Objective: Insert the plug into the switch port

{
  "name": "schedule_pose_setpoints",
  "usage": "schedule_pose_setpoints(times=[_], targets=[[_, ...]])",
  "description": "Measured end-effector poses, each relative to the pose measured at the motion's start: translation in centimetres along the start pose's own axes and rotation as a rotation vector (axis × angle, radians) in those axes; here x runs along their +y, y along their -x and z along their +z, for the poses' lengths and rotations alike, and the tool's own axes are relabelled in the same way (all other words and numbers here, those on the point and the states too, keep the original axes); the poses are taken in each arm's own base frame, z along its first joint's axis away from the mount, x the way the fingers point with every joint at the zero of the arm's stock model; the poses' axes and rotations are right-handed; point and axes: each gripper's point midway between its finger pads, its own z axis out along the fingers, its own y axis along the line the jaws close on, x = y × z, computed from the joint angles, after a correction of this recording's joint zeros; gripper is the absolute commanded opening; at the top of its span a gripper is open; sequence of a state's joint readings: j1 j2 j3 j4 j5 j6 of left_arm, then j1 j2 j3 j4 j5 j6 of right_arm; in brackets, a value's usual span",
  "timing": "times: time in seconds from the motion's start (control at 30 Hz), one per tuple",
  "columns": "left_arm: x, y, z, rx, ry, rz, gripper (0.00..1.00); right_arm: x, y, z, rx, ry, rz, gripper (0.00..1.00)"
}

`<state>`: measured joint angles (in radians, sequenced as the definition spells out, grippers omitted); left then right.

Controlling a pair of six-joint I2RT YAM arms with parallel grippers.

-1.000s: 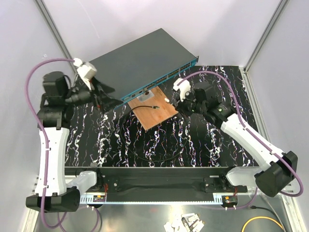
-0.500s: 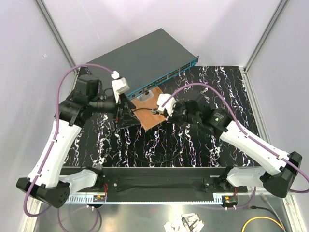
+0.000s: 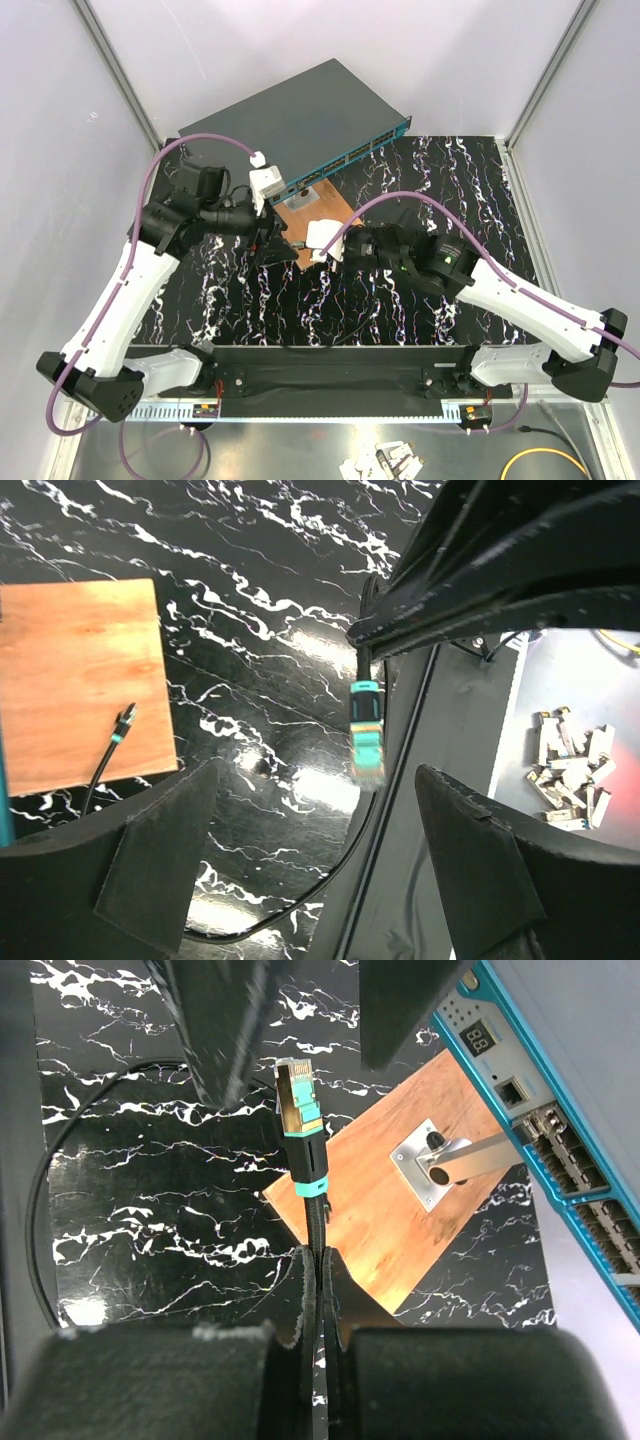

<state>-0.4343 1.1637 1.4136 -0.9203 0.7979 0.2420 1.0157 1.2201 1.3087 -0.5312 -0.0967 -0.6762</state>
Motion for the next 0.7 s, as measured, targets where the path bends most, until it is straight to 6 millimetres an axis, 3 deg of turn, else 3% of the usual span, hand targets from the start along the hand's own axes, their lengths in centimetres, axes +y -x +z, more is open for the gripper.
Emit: schedule_pose_setpoints(times=[0.13, 0.33, 0.5, 0.7], targets=[[-0.1, -0.3, 0.4, 0.015, -0.011, -0.017, 0.76, 0.4, 0.3, 0.1, -0.003, 0.006, -0.032, 0.0], [-0.5, -0.3, 0.5, 0.016, -0.026, -0.012, 0.52, 0.7, 0.7, 0.1, -0.003, 0.005, -0.069, 0.0], [-0.7, -0.3, 0.6, 0.017, -0.035, -0.006, 0.48, 0.6, 0.7, 0.1, 0.006, -0.007, -0.087, 0.0], [-1.2, -0.3, 0.7, 0.02, -0.054, -0.009, 0.25, 0.5, 0.6, 0.3, 0.019, -0.016, -0.107, 0.0]])
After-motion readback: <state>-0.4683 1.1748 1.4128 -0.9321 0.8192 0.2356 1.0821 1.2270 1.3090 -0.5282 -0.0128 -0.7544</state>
